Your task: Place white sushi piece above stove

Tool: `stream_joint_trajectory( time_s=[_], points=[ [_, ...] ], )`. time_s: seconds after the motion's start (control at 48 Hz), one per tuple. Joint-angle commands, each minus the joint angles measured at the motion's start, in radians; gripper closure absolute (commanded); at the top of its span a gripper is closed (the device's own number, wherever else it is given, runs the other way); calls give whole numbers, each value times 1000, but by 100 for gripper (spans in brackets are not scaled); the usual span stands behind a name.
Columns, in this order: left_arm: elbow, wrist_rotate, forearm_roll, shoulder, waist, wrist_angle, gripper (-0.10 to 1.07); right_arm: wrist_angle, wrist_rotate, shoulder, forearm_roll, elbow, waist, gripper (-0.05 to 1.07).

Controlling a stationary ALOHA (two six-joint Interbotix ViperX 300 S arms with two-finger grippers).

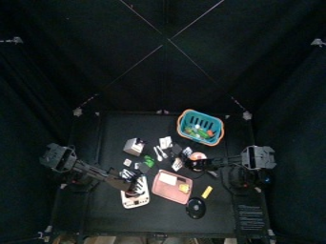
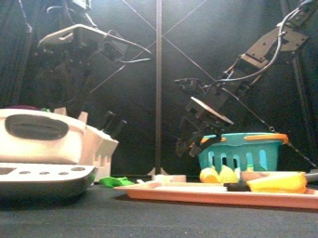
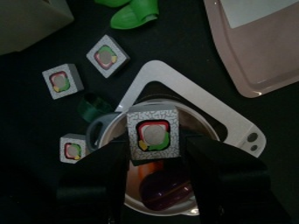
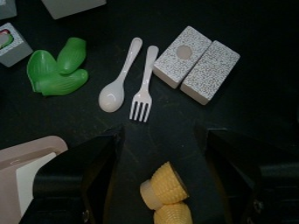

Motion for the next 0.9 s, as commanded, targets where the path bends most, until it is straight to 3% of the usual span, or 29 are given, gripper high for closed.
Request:
stream_joint_trajectory(
  time_s=[0.0, 0.208, 0.312, 0.479, 0.625, 0.708, 0.875],
  points=[
    [-11, 0, 29, -61, -15, 32, 27, 3, 2, -17, 3, -9, 6, 8],
    [66, 5, 66, -192, -34, 115, 28, 3, 3, -15, 5, -8, 8, 8],
    [158, 3, 51, -264, -26, 115, 27, 3, 3, -9, 5, -9, 8, 8],
    [336, 0, 46, -396, 43, 87, 28, 3, 3, -5, 5, -17, 8, 8],
    [483, 23, 54, -525, 104, -66, 28, 3, 3, 8, 5, -21, 6, 8],
    [563, 43, 72, -597, 133, -204, 28, 3, 3, 15, 9, -21, 3, 8],
    [675, 60, 117, -657, 236, -399, 28, 3, 2, 34, 21, -35, 0, 8]
  ],
)
